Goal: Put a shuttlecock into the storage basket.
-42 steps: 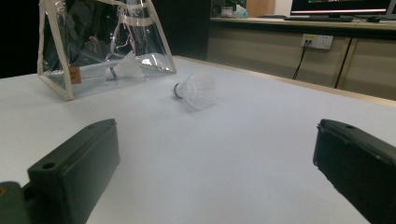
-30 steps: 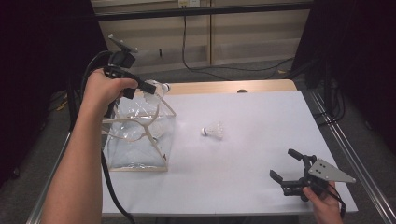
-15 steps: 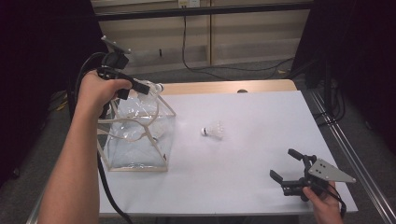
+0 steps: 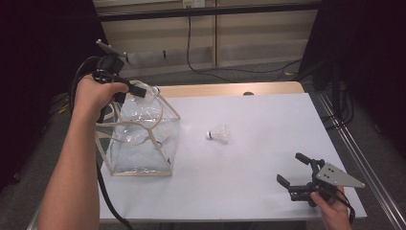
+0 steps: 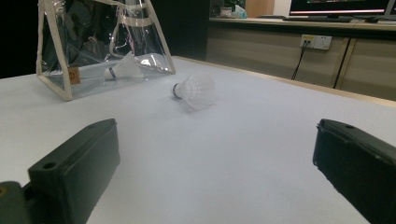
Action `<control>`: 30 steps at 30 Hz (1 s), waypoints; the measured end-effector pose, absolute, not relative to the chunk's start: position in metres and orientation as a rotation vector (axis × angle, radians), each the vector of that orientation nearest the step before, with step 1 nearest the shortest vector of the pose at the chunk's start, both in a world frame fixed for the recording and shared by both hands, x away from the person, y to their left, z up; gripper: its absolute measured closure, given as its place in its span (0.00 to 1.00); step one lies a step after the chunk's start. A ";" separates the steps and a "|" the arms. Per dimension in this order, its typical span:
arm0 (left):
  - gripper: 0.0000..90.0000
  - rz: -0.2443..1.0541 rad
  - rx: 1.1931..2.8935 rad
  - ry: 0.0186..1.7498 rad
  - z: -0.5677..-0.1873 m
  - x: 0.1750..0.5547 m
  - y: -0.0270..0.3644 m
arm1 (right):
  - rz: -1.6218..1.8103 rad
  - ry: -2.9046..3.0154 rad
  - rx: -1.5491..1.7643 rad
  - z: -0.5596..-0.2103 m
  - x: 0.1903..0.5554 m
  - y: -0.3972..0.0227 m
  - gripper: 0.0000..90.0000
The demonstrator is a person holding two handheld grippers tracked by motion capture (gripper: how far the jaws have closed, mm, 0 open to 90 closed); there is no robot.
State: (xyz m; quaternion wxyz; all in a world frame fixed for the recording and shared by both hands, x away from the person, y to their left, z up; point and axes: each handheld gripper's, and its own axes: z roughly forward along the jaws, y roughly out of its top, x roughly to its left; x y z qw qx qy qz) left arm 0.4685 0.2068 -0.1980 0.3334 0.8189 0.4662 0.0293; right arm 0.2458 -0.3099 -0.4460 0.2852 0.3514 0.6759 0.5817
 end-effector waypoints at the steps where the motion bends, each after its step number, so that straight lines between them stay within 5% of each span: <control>1: 1.00 0.085 2.133 1.222 -0.198 0.469 0.208 | 1.557 1.808 0.940 -0.446 0.246 -0.310 0.01; 30: 1.00 0.147 2.109 1.323 -0.211 0.473 0.232 | 1.561 1.812 0.940 -0.446 0.246 -0.310 0.01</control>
